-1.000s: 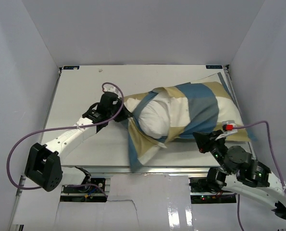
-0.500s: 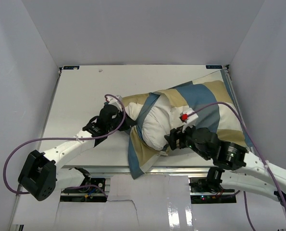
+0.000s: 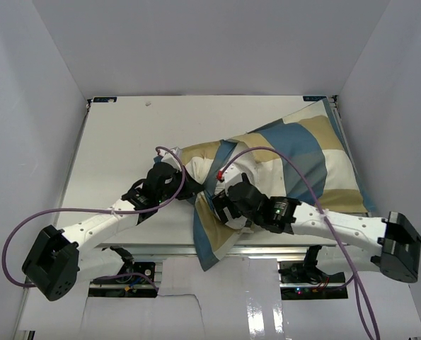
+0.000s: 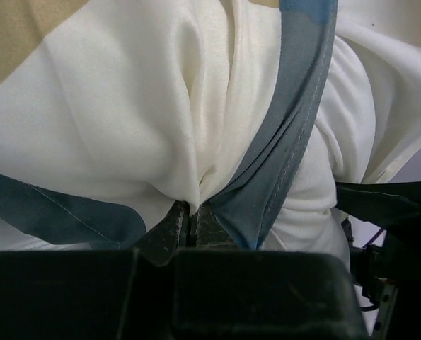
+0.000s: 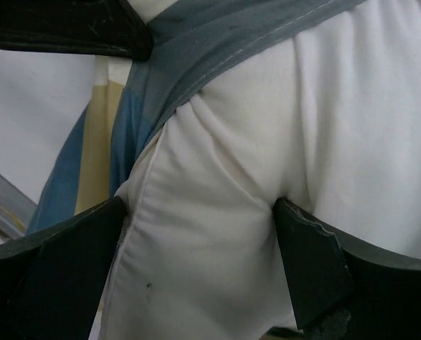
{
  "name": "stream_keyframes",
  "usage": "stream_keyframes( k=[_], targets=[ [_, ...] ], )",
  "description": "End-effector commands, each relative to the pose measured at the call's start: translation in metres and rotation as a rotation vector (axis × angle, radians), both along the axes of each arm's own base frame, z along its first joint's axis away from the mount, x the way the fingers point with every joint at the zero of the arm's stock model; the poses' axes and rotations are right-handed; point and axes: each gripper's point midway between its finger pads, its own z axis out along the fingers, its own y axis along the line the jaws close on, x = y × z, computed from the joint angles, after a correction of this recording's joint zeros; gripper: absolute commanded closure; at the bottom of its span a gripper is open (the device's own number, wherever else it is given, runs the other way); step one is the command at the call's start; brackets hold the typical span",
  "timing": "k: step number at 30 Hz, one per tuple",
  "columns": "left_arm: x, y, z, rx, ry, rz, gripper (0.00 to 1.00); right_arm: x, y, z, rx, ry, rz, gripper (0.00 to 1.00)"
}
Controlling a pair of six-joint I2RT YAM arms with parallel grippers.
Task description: Remove the pillowcase from the pillow
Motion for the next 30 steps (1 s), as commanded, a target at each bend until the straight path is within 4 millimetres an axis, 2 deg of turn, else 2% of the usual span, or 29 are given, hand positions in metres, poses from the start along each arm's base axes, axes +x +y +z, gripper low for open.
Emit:
stream_keyframes(
  k=[1,3,5,6,7,8,9,10,11,13,14,15,16,17,18,19,22,26,28,30],
  targets=[
    [-0.003,-0.002,0.011,-0.047,-0.033,-0.001,1.00,0.009,0.017,-0.025,-0.035,0.029,0.017,0.08],
    [-0.004,-0.001,0.011,-0.048,-0.034,0.001,1.00,0.020,0.014,-0.035,-0.061,0.041,-0.024,0.10],
    [-0.006,0.002,0.009,-0.035,-0.025,0.007,1.00,0.028,0.006,-0.049,-0.091,0.059,-0.071,0.25],
    [-0.002,0.007,0.009,-0.019,-0.033,0.036,1.00,0.039,-0.004,-0.053,-0.087,0.072,-0.125,0.46],
    [0.002,0.009,0.014,-0.006,-0.042,0.057,1.00,0.043,-0.011,-0.058,-0.088,0.079,-0.156,0.58],
    [0.000,0.016,0.007,0.039,-0.014,0.074,1.00,0.050,-0.027,-0.067,-0.098,0.092,-0.210,0.72],
    [0.010,0.027,0.008,0.084,-0.034,0.138,1.00,0.054,-0.037,-0.070,-0.099,0.098,-0.244,0.89],
    [0.018,0.032,0.016,0.096,-0.046,0.170,1.00,0.058,-0.047,-0.066,-0.083,0.084,-0.295,0.92],
    [0.020,0.039,0.013,0.131,-0.026,0.191,1.00,0.061,-0.065,-0.073,-0.095,0.085,-0.339,0.92],
    [0.032,0.058,0.014,0.180,-0.007,0.251,1.00,0.065,-0.083,-0.055,-0.041,0.039,-0.401,0.92],
    [0.035,0.065,0.015,0.192,0.002,0.273,1.00,0.067,-0.101,-0.059,-0.044,0.034,-0.447,0.92],
    [0.038,0.072,0.015,0.198,0.011,0.291,1.00,0.069,-0.111,-0.052,-0.025,0.013,-0.476,0.92],
    [0.045,0.085,0.017,0.203,0.015,0.329,1.00,0.070,-0.119,-0.034,0.035,-0.027,-0.496,0.92],
    [0.046,0.092,0.020,0.203,0.014,0.347,1.00,0.072,-0.134,-0.034,0.044,-0.038,-0.536,0.92],
    [0.048,0.098,0.023,0.203,0.012,0.366,1.00,0.071,-0.145,-0.018,0.085,-0.080,-0.572,0.92],
    [0.051,0.111,0.024,0.214,0.010,0.403,1.00,0.071,-0.157,-0.016,0.094,-0.097,-0.610,0.92],
    [0.054,0.122,0.025,0.234,0.015,0.437,1.00,0.071,-0.174,0.001,0.140,-0.155,-0.653,0.92],
    [0.056,0.119,0.019,0.236,0.034,0.419,1.00,0.071,-0.184,0.005,0.122,-0.158,-0.670,0.92],
    [0.055,0.109,0.014,0.219,0.050,0.374,1.00,0.070,-0.174,0.009,0.145,-0.149,-0.616,0.92],
    [0.051,0.093,0.016,0.176,0.030,0.275,0.89,0.067,-0.156,0.010,0.185,-0.132,-0.517,0.92]
  ],
)
